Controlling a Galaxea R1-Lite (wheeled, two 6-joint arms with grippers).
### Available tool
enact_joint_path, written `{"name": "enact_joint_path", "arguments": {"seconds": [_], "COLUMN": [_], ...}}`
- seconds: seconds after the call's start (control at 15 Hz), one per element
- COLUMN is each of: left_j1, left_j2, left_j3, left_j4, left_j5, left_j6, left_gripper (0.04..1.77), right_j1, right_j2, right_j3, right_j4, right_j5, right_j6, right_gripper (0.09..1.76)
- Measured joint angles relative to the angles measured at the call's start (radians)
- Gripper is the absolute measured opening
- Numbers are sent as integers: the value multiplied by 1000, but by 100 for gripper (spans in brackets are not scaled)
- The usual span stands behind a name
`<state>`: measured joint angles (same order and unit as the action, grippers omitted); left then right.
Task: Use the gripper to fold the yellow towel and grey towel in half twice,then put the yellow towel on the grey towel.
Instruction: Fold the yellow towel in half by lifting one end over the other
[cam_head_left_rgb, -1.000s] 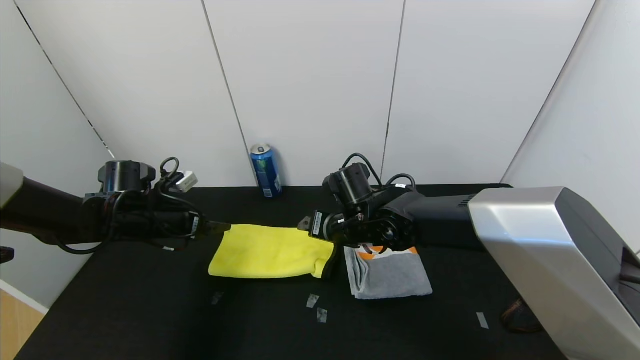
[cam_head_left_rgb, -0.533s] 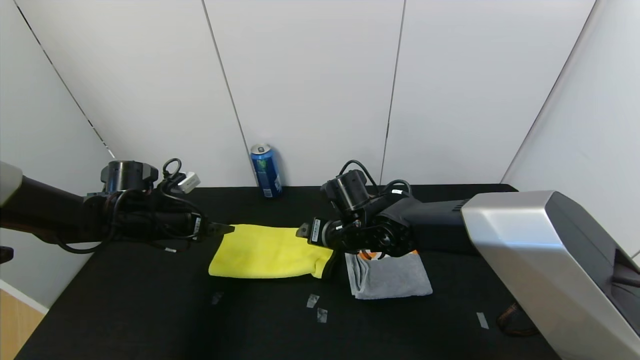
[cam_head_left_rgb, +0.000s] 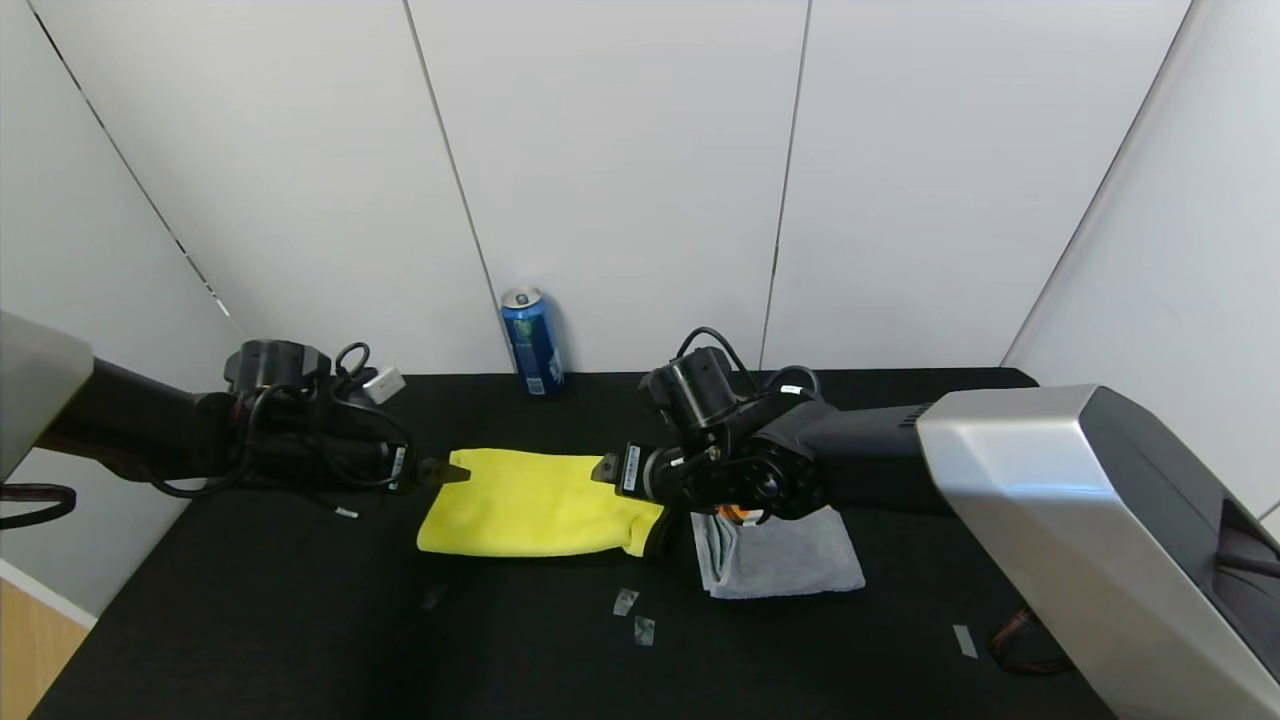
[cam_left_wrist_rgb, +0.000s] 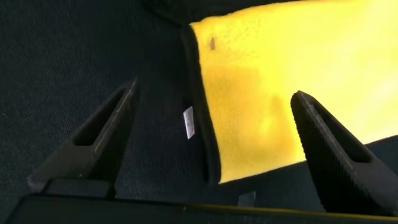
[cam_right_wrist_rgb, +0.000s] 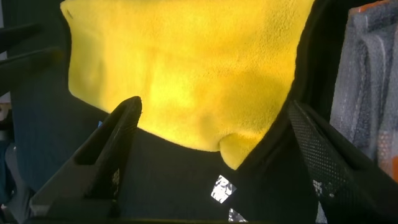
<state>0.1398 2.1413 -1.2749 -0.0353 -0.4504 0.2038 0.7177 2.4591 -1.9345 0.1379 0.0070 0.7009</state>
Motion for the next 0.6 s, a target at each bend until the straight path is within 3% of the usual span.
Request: {"name": "enact_joint_path", "arguments": {"seconds": [0.6], "left_j1": [-11], "left_j2": [53], "left_j3": [23], "left_j4": [3], "left_j5": [-2], "left_j6": [-15], "left_gripper": [171], "right_j1": [0], "right_j2": [2], "right_j3": [2], "right_j4": [2], "right_j5": [0], "right_j6": [-1], "right_gripper": [170]}}
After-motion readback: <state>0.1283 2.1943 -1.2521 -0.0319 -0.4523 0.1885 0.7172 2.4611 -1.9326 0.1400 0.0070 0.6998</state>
